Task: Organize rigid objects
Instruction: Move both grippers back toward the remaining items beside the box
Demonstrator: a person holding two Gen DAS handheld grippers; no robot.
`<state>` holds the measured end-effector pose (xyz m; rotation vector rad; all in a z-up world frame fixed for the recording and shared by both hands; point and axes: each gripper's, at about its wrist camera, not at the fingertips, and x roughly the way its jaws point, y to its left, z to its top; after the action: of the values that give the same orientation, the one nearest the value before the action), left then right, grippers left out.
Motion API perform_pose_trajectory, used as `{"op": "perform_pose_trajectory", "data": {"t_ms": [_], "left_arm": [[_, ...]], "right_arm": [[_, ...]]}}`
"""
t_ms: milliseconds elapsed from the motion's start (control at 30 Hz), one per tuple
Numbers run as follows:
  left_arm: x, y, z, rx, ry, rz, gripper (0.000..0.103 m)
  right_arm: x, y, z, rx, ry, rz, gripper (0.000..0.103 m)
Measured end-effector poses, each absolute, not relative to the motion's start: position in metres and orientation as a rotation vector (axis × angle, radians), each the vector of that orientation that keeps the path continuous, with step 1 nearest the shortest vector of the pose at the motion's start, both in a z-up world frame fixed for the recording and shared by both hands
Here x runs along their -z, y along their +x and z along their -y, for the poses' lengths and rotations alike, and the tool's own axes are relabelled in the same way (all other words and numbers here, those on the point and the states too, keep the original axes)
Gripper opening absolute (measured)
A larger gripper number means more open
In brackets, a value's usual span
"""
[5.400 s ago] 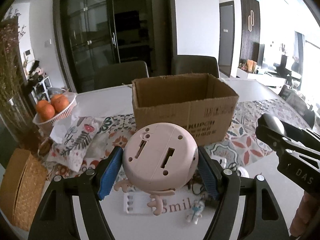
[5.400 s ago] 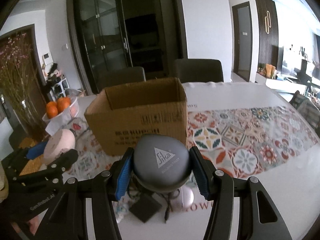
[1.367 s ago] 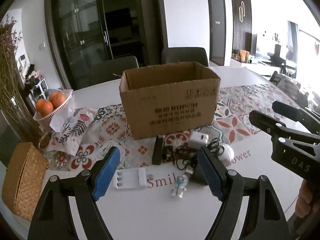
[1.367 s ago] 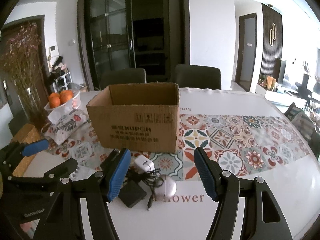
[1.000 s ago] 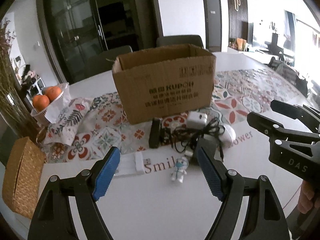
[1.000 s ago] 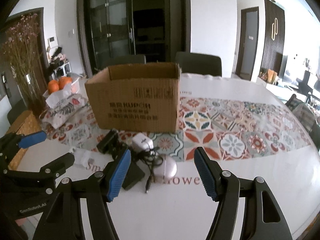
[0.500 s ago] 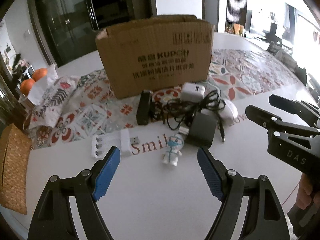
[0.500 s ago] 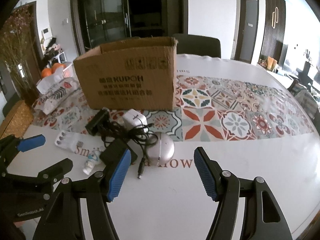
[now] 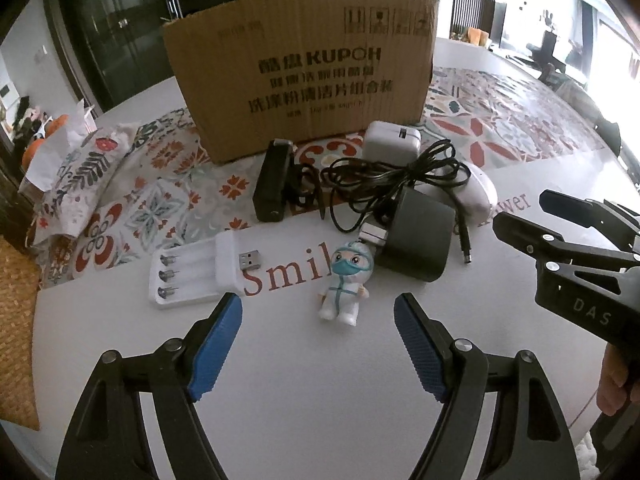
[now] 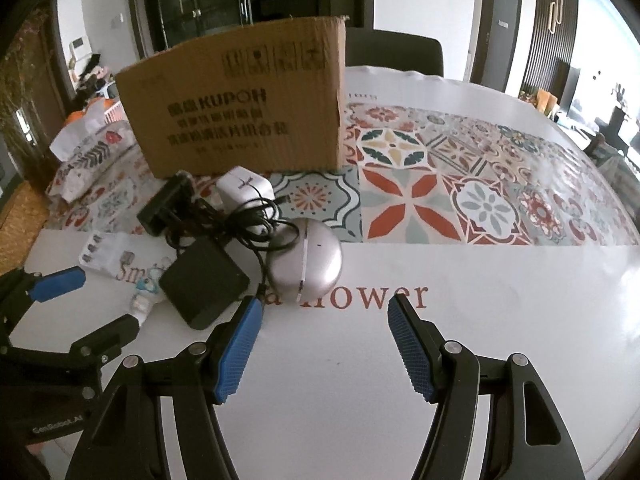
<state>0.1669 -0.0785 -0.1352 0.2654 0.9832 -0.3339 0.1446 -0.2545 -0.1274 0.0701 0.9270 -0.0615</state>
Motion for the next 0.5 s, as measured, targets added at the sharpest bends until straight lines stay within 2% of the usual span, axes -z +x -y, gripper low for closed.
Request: {"op": "perform_pose_trajectory", "data": {"t_ms": [500], "left_arm": [[0.149,0.183,0.083,0.358,0.254,-0.996,0.07]], "right_arm": [[0.15,0.164,0.259,0.038,0.079,-0.992,0.066]]}}
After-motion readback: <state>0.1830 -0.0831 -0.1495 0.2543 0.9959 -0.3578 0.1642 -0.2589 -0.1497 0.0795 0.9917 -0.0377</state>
